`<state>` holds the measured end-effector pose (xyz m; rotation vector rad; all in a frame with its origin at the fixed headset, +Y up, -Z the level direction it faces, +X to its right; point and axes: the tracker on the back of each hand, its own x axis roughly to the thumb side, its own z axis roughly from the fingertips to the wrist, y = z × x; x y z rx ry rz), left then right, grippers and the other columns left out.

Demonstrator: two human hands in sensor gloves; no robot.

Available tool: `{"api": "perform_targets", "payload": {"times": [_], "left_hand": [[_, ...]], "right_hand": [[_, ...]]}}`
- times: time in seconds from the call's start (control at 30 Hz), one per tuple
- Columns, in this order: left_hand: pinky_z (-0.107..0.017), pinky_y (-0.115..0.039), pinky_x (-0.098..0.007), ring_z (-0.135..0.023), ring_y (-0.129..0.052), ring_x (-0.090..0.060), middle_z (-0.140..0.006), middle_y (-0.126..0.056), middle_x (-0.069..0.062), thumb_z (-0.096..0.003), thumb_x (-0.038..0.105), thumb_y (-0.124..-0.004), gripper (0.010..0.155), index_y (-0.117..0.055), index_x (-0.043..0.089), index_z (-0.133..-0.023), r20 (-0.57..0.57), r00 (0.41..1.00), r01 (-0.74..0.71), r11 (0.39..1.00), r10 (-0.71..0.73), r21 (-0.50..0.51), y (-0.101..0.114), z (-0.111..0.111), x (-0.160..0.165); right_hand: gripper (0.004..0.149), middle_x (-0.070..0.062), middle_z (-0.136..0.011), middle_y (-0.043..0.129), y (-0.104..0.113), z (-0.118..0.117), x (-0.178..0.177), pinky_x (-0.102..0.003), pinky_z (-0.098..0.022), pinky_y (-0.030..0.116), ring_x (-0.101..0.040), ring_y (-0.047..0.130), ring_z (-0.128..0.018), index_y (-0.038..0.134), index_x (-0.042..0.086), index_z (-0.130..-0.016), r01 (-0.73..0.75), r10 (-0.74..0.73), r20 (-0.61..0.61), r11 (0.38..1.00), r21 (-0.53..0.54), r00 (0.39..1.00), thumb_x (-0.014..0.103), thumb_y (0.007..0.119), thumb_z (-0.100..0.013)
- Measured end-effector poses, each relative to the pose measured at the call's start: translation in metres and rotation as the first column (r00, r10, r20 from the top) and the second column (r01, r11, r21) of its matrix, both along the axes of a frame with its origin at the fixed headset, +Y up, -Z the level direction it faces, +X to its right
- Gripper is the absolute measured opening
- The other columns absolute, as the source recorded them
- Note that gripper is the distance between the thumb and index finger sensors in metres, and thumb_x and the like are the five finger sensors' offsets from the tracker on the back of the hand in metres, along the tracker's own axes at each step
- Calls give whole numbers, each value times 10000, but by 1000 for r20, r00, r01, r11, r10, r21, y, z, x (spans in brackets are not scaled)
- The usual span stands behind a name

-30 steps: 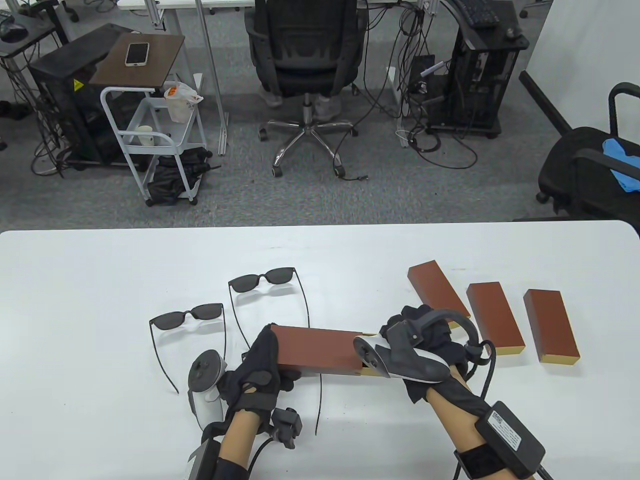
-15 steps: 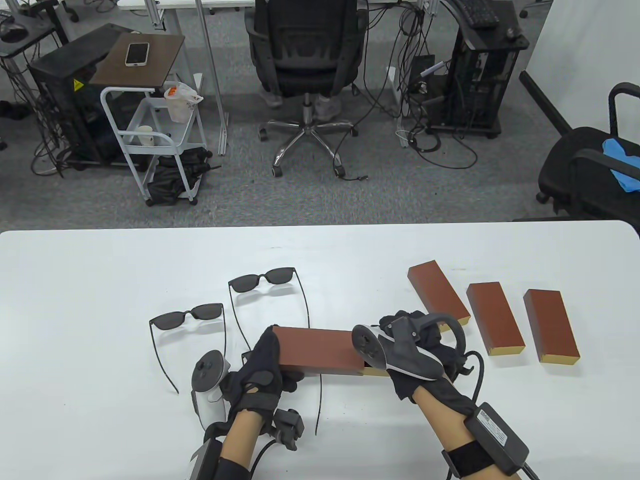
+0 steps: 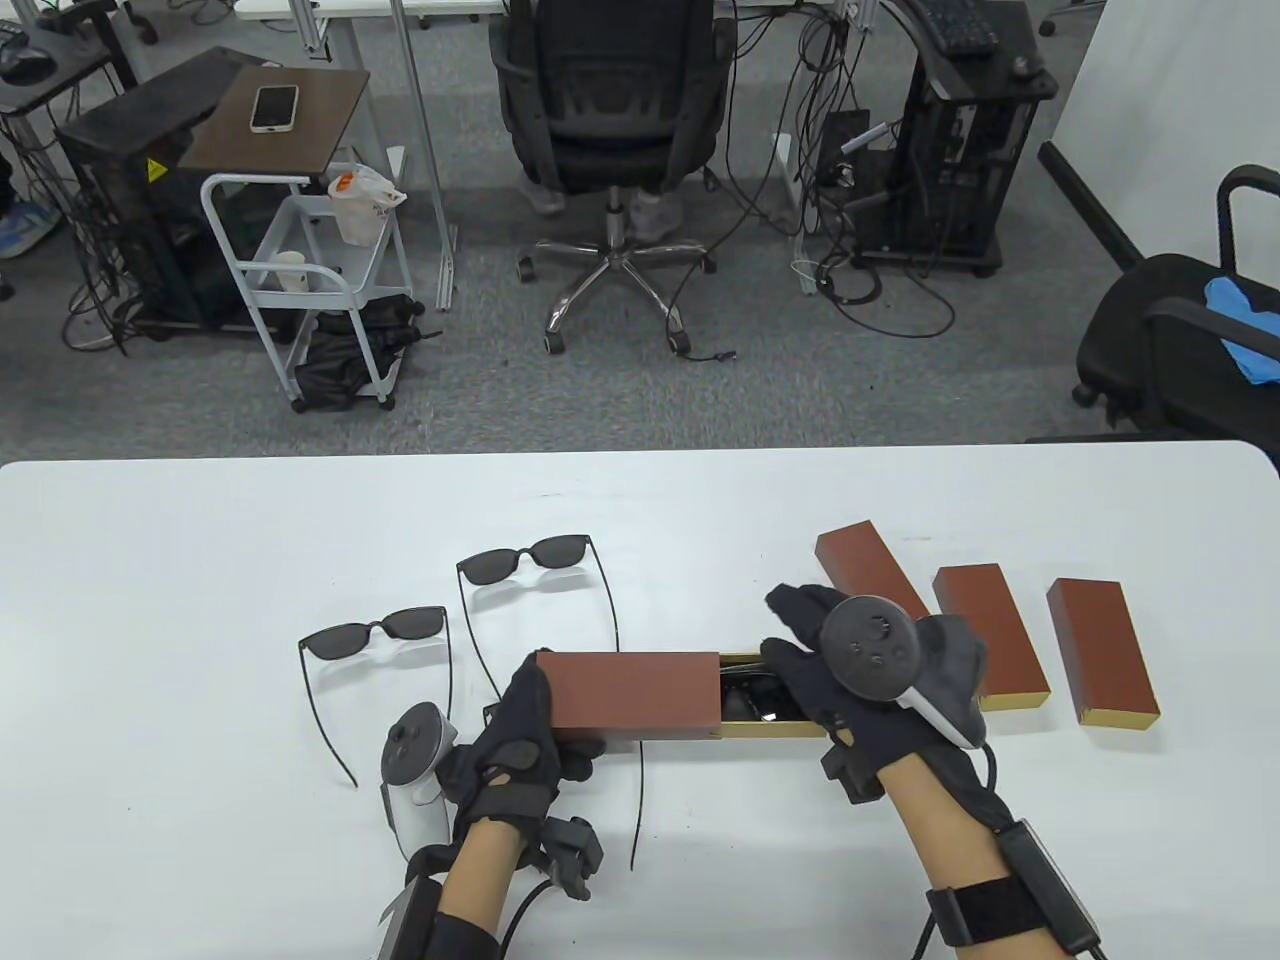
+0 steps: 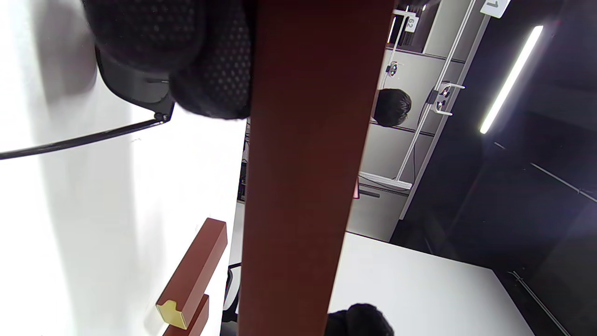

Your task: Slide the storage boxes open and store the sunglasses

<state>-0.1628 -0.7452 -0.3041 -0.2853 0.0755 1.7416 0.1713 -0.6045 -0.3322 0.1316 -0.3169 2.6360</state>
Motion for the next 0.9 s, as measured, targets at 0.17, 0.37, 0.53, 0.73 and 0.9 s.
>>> {"api": "perform_targets", "payload": {"times": [0.17,0.37,0.53,0.73,0.9], "left_hand": [[-432,-797,-426,-607,-915,-235,-877,-790,-84,-509,600,-447,741,-316,233,-1139,18,1000,-21,1000,21,14,-1,-1,1],[-442,-792,-430,-620,-908,-239,-888,-780,-87,-509,597,-445,740,-304,238,-1140,20,999,-28,999,28,17,-2,0,3],[-444,-784,-443,-621,-902,-254,-888,-776,-103,-507,591,-455,739,-307,235,-1138,33,999,-5,1000,5,14,-4,0,7],[-447,-780,-449,-625,-899,-262,-891,-773,-107,-508,588,-460,738,-306,236,-1138,48,999,19,1000,-19,9,-7,0,9],[-449,-782,-445,-627,-900,-257,-895,-775,-93,-510,594,-457,738,-305,241,-1140,46,999,7,1000,-7,12,-8,0,8]], "right_hand": [[648,-161,-908,783,-45,-3,36,-461,-408,856,-382,932,-659,712,256,-869,483,-475,91,862,-152,875,606,754,-325],[564,-170,-882,802,-90,-1,44,-426,-360,876,-350,967,-595,765,256,-834,789,-789,114,570,-232,604,563,765,-361],[499,-143,-827,858,-108,2,45,-388,-332,896,-293,1001,-528,812,261,-783,774,-765,128,611,-166,631,516,811,-354],[458,-148,-789,895,-113,4,49,-394,-302,910,-304,1023,-480,850,235,-746,756,-741,147,641,-135,655,454,854,-344],[459,-132,-786,905,-109,7,46,-398,-314,907,-300,1025,-484,834,264,-760,750,-737,135,654,-102,662,454,855,-343]]}}
